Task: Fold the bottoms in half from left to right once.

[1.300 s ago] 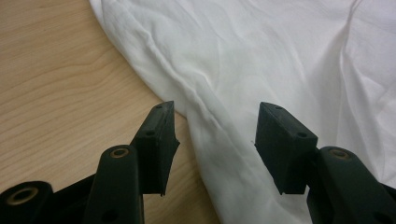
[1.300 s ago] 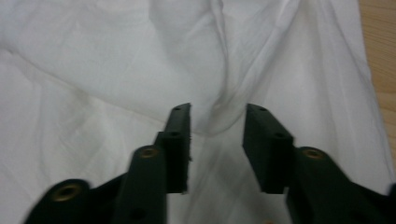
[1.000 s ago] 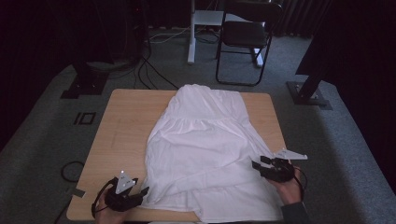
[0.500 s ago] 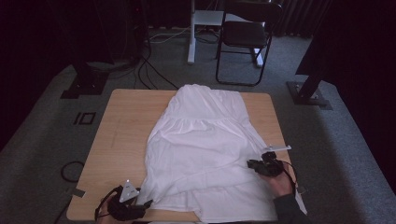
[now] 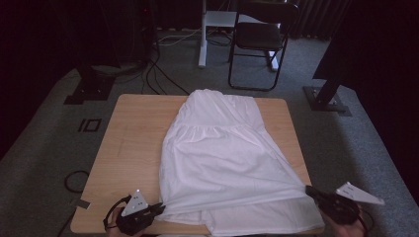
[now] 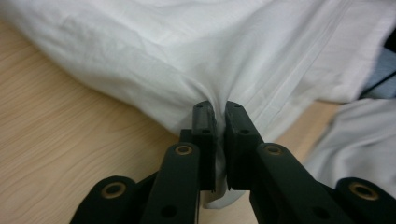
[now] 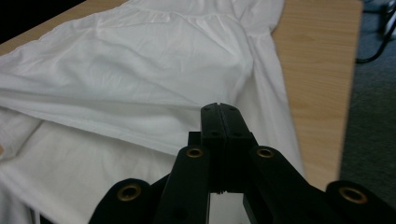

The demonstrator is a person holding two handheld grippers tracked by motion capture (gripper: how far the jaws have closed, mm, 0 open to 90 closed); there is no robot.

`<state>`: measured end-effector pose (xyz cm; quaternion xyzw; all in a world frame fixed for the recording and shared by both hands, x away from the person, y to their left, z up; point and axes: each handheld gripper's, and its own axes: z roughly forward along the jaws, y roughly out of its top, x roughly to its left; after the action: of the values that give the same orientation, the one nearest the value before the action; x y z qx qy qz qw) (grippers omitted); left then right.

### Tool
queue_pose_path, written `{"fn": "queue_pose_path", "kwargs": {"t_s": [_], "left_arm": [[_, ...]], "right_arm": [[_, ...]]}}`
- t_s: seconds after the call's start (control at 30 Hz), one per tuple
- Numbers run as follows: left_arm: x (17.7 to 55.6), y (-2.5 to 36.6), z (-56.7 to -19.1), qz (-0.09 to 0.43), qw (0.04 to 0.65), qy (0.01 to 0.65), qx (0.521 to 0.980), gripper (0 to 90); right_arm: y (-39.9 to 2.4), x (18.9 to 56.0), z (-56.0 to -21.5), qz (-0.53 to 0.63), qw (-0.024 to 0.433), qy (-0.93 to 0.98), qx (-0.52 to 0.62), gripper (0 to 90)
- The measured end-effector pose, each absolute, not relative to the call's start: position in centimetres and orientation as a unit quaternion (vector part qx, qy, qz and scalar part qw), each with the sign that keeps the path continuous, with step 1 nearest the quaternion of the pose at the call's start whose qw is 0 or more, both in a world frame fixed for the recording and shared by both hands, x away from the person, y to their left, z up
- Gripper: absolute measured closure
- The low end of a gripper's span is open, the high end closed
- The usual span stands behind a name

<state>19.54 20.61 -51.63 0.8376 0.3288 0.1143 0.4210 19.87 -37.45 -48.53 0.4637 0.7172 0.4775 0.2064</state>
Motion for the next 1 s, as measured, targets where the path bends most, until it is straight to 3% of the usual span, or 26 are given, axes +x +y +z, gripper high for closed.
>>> {"fn": "queue_pose_path", "kwargs": {"t_s": [0.1,0.13,0.27,0.3,0.33,0.4,0.5,0.67,0.8,0.87,1.0], "left_arm": [[19.4,20.3,-51.7,0.105,0.420,0.318,0.843,78.1],[19.5,20.1,-52.1,0.093,0.417,0.313,0.848,70.9],[20.0,20.5,-52.1,0.099,0.419,0.329,0.840,54.8],[20.2,20.7,-52.0,0.106,0.424,0.334,0.835,52.8],[20.5,20.9,-51.8,0.114,0.425,0.337,0.833,50.6],[21.3,21.1,-51.5,0.132,0.423,0.347,0.827,47.9],[23.9,21.2,-51.0,0.173,0.408,0.370,0.816,44.0],[29.0,21.0,-50.2,0.212,0.403,0.390,0.801,41.5],[33.6,20.7,-49.6,0.212,0.401,0.412,0.790,40.7],[34.7,20.7,-49.5,0.210,0.398,0.419,0.789,39.6],[39.3,20.7,-50.6,0.181,0.387,0.457,0.780,39.6]], "right_arm": [[-38.7,18.2,-49.5,0.468,0.218,0.720,0.464,89.7],[-40.0,17.6,-52.2,0.433,0.195,0.732,0.488,89.7],[-40.6,18.6,-56.1,0.390,0.138,0.751,0.514,87.8],[-40.6,18.8,-56.4,0.389,0.132,0.750,0.518,80.4],[-40.5,19.0,-56.5,0.389,0.136,0.747,0.523,67.3],[-40.5,19.4,-55.8,0.404,0.142,0.743,0.515,54.9],[-40.3,20.5,-53.5,0.426,0.166,0.735,0.501,50.1],[-37.4,26.4,-50.4,0.440,0.192,0.739,0.473,50.9],[-34.3,32.7,-50.6,0.426,0.187,0.750,0.471,51.8],[-33.8,33.8,-50.7,0.426,0.184,0.751,0.470,51.8],[-30.6,40.2,-51.8,0.407,0.174,0.762,0.473,48.2]]}}
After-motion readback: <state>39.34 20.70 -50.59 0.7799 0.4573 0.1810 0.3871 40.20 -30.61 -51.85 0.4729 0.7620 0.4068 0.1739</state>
